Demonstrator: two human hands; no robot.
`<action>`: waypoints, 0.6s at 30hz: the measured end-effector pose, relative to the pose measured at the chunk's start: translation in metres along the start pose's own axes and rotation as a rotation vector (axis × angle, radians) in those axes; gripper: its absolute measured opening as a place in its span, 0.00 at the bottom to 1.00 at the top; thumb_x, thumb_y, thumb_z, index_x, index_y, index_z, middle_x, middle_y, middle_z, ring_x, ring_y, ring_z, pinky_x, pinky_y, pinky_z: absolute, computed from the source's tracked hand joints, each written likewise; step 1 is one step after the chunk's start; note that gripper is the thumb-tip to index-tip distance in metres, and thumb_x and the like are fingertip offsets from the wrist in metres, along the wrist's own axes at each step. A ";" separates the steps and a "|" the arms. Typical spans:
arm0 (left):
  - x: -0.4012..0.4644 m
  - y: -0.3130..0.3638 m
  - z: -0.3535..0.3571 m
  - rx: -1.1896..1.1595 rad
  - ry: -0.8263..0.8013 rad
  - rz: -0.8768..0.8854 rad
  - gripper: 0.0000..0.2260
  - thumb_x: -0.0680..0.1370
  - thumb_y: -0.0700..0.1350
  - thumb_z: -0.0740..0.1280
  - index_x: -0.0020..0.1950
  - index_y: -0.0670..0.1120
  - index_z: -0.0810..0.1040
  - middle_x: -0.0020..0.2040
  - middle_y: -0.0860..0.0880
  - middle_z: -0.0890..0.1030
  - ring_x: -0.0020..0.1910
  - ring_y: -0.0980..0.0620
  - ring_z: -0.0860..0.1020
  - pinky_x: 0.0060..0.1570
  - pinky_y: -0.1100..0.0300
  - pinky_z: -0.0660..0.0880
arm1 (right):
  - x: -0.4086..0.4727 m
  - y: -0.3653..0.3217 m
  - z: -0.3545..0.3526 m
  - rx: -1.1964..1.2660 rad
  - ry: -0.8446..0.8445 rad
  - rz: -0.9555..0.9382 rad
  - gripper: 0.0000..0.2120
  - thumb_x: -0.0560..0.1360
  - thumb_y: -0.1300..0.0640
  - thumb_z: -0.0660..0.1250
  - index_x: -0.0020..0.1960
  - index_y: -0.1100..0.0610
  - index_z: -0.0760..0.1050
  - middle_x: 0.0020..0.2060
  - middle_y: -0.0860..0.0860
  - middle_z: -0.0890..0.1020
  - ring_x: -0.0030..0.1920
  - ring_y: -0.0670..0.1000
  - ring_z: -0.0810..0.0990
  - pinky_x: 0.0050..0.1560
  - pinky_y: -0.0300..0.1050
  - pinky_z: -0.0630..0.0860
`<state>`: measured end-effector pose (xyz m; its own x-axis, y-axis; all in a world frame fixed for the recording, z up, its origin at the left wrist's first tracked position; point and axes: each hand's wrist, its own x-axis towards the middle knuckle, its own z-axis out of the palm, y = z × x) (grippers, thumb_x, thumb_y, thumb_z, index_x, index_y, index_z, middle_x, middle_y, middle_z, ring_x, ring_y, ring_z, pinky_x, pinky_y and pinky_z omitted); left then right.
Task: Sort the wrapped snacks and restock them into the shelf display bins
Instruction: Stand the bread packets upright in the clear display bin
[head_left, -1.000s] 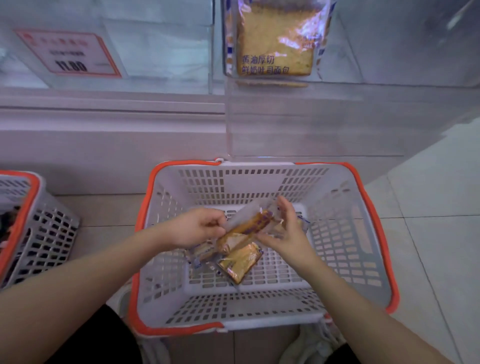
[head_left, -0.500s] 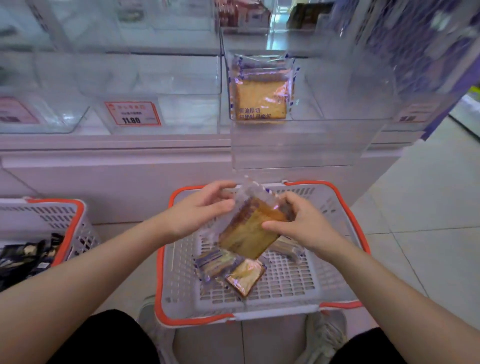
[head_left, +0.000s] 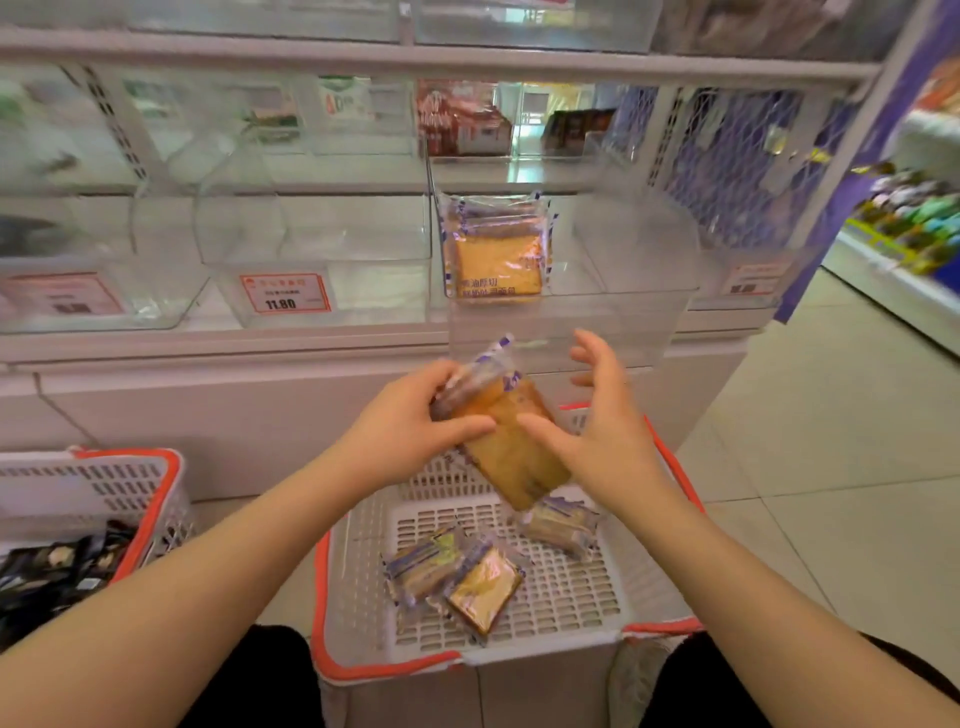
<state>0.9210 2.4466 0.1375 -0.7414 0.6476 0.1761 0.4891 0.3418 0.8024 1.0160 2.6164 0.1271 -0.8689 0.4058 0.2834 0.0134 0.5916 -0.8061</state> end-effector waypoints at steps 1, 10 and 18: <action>0.001 0.001 -0.002 -0.201 0.067 -0.057 0.11 0.70 0.45 0.73 0.50 0.48 0.76 0.45 0.49 0.81 0.45 0.51 0.80 0.45 0.57 0.75 | 0.002 -0.001 -0.005 0.092 0.073 0.083 0.37 0.68 0.51 0.73 0.71 0.50 0.59 0.61 0.44 0.67 0.61 0.46 0.70 0.59 0.40 0.69; 0.014 0.003 -0.004 -0.780 0.303 -0.301 0.09 0.73 0.46 0.69 0.51 0.50 0.73 0.43 0.51 0.83 0.40 0.48 0.80 0.50 0.43 0.75 | 0.015 -0.014 -0.014 0.687 0.034 0.325 0.06 0.77 0.58 0.62 0.43 0.54 0.76 0.35 0.46 0.82 0.35 0.46 0.78 0.37 0.40 0.73; 0.021 0.017 -0.001 -0.664 0.429 -0.253 0.12 0.76 0.55 0.62 0.42 0.47 0.71 0.39 0.45 0.77 0.39 0.45 0.77 0.44 0.37 0.78 | 0.030 -0.011 -0.010 0.675 0.269 0.257 0.13 0.80 0.60 0.59 0.37 0.50 0.72 0.27 0.45 0.76 0.29 0.46 0.72 0.29 0.39 0.71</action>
<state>0.9134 2.4650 0.1550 -0.9693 0.2428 0.0390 0.0104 -0.1182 0.9929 0.9943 2.6288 0.1499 -0.7283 0.6792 0.0912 -0.1813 -0.0627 -0.9814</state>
